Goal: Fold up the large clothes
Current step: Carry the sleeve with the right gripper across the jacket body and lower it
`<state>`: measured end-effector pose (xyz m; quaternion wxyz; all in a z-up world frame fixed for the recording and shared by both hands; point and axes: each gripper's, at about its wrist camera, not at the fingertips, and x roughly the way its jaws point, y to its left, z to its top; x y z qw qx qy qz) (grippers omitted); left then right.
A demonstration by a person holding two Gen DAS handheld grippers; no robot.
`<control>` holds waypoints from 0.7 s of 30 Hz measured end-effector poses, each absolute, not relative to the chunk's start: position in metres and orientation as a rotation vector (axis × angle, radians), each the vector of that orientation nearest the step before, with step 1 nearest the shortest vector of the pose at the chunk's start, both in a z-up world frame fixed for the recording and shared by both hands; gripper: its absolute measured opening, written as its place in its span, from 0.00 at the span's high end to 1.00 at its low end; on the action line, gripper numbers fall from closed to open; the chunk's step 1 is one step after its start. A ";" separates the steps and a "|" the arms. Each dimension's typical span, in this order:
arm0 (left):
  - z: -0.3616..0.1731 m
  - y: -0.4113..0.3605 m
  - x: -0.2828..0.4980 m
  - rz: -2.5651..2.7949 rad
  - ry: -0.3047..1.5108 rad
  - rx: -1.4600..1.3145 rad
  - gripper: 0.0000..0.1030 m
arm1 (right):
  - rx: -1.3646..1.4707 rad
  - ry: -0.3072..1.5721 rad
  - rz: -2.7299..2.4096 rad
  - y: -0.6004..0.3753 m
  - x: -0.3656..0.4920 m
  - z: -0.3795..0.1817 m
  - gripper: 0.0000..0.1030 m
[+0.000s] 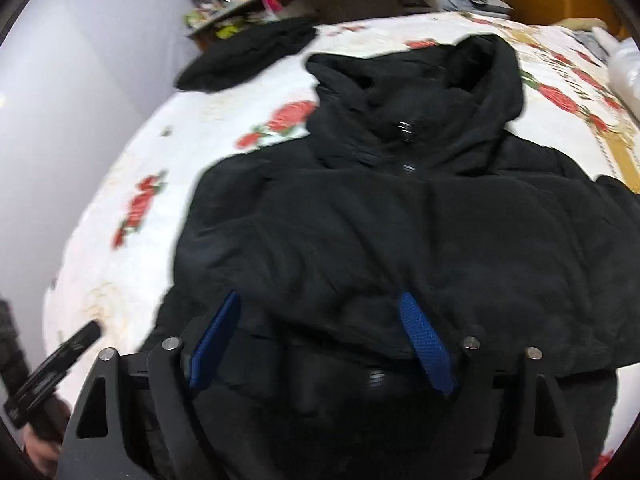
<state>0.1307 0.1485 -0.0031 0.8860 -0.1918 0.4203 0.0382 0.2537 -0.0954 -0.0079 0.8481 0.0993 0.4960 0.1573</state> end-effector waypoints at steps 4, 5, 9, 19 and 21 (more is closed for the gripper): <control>0.003 0.130 0.148 0.024 0.876 -0.403 0.46 | 0.236 0.980 0.365 -0.114 0.236 0.014 0.20; 0.006 0.122 0.155 0.001 0.875 -0.400 0.45 | 0.242 0.961 0.354 -0.121 0.232 0.019 0.20; 0.015 0.078 0.190 -0.121 0.868 -0.375 0.36 | 0.254 0.893 0.233 -0.166 0.216 0.031 0.20; -0.030 -0.016 0.267 -0.224 1.015 -0.245 0.61 | 0.340 0.908 -0.092 -0.298 0.202 0.006 0.70; -0.035 -0.020 0.269 -0.193 1.002 -0.200 0.61 | 0.336 0.928 -0.097 -0.302 0.210 -0.007 0.71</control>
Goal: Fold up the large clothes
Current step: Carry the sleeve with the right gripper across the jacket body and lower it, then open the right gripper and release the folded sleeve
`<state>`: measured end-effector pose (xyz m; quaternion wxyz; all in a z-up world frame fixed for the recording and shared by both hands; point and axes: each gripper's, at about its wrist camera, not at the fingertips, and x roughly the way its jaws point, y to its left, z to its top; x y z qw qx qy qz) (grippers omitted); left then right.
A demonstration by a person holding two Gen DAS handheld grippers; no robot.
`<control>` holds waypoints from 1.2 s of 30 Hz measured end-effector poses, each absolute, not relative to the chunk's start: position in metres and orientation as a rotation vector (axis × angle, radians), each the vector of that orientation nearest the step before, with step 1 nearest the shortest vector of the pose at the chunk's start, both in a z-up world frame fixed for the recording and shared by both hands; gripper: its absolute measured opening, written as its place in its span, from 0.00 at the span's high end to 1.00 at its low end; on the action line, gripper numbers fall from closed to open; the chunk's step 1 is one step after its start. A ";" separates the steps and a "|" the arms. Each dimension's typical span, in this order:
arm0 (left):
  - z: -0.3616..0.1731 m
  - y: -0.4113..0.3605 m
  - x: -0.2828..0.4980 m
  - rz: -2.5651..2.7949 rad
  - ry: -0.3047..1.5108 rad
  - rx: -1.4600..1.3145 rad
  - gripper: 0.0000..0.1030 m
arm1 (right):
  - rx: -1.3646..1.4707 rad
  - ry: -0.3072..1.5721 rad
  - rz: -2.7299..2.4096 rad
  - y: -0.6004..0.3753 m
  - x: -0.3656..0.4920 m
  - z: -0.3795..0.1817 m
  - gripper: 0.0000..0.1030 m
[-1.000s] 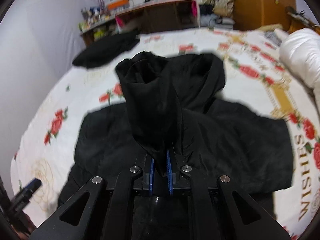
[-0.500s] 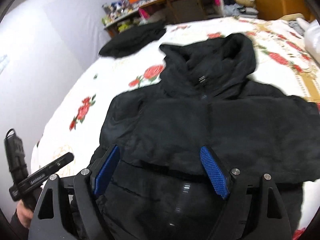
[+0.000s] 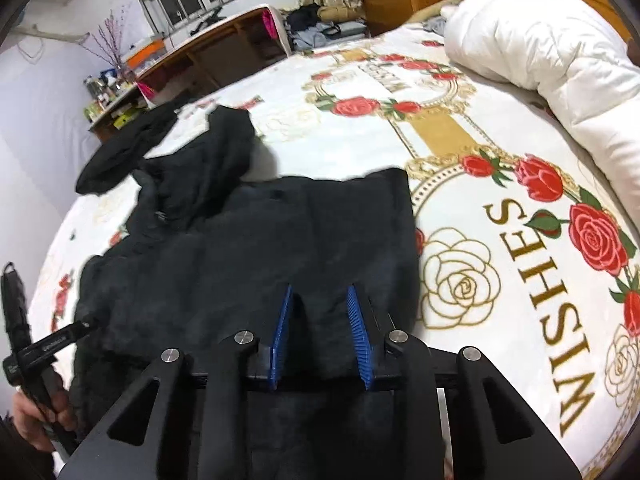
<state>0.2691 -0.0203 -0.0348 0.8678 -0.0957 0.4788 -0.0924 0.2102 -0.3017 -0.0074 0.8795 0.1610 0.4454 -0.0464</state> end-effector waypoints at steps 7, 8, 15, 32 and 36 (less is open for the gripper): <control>-0.045 -0.024 0.271 -0.162 0.982 -0.108 0.59 | 0.316 0.998 -0.061 -0.297 0.225 -0.058 0.72; -0.043 -0.024 0.270 -0.159 0.983 -0.106 0.59 | 0.314 1.004 -0.059 -0.297 0.226 -0.056 0.72; -0.005 0.003 0.242 -0.080 0.880 -0.138 0.59 | 0.286 0.898 -0.052 -0.308 0.212 -0.010 0.72; -0.059 -0.051 0.317 -0.167 0.888 0.001 0.54 | 0.134 1.017 -0.127 -0.296 0.286 -0.075 0.73; -0.047 -0.049 0.319 -0.168 0.916 -0.009 0.54 | 0.140 1.030 -0.132 -0.299 0.286 -0.062 0.73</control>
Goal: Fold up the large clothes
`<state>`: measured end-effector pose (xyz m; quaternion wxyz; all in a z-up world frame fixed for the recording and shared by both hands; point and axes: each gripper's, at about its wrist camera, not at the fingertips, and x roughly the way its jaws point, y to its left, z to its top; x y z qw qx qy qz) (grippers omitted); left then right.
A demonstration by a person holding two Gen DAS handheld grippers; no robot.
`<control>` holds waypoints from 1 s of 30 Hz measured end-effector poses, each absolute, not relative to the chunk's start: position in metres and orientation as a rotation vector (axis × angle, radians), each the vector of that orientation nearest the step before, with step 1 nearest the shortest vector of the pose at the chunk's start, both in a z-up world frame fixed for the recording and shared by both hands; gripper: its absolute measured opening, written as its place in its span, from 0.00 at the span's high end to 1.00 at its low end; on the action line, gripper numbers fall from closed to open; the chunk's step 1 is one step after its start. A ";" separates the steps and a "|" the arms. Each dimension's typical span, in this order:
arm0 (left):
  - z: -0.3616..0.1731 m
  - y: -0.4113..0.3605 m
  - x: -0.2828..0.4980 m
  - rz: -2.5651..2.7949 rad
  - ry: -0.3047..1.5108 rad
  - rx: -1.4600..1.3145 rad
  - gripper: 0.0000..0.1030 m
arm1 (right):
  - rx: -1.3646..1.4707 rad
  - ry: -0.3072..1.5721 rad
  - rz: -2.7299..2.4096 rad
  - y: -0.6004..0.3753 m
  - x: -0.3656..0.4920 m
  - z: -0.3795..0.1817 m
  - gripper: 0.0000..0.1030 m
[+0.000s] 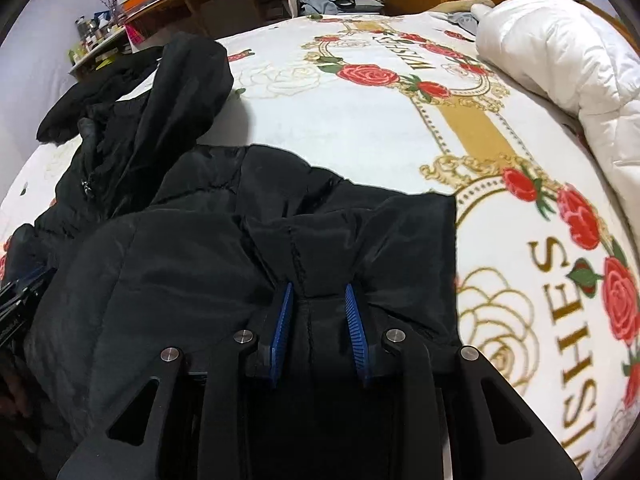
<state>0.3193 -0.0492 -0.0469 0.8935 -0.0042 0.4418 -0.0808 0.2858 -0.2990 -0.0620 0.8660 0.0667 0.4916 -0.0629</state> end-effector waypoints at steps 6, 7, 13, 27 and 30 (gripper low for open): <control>-0.007 -0.034 0.277 -0.183 0.810 0.042 0.56 | 0.185 0.892 -0.010 -0.265 0.243 -0.004 0.73; -0.011 -0.030 0.272 -0.171 0.818 0.048 0.56 | 0.177 0.890 0.018 -0.254 0.239 -0.003 0.73; -0.052 -0.014 0.279 -0.123 0.920 0.027 0.54 | 0.171 1.035 0.059 -0.225 0.252 -0.054 0.73; -0.037 0.059 0.301 0.037 0.907 0.016 0.54 | 0.185 0.941 -0.074 -0.271 0.244 -0.017 0.72; -0.063 0.074 0.309 0.026 0.956 -0.057 0.50 | 0.223 0.993 -0.109 -0.285 0.246 -0.036 0.72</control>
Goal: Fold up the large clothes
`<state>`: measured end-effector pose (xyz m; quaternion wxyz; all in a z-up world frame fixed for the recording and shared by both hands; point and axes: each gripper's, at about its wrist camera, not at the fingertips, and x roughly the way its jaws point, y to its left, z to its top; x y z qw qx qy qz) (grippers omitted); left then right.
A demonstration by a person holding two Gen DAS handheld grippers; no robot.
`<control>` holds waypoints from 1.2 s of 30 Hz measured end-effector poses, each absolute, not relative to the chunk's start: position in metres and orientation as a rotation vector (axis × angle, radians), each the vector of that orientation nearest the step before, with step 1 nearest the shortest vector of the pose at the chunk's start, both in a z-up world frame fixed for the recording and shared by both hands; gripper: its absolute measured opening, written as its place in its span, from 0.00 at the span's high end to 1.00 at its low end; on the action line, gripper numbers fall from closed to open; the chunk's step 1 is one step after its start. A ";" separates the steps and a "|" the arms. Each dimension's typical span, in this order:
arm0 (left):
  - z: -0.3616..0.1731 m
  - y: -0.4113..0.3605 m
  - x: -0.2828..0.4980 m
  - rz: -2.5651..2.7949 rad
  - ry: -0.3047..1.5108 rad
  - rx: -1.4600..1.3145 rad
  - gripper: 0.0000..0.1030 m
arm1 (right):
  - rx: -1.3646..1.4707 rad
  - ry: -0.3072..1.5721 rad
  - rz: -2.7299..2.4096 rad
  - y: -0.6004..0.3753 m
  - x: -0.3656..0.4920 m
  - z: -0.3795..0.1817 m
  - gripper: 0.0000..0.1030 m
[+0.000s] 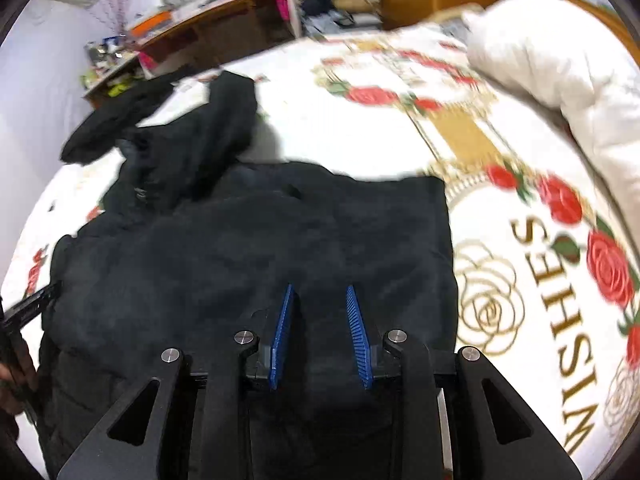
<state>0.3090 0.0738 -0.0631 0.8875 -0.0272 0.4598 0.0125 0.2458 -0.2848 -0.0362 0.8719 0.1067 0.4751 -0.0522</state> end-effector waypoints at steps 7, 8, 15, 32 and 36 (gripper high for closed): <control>-0.055 0.061 0.304 0.062 0.933 -0.005 0.50 | 0.167 1.026 -0.117 -0.277 0.253 -0.045 0.72; -0.048 0.059 0.300 0.066 0.928 0.002 0.50 | 0.173 1.022 -0.117 -0.278 0.250 -0.042 0.72; 0.005 0.046 0.247 0.034 0.852 0.012 0.50 | 0.184 0.958 -0.068 -0.263 0.216 0.004 0.60; 0.083 0.039 0.167 -0.033 0.755 -0.049 0.50 | 0.226 0.889 0.077 -0.209 0.142 0.066 0.53; 0.085 0.038 0.169 -0.040 0.754 -0.050 0.50 | 0.237 0.876 0.089 -0.209 0.143 0.072 0.53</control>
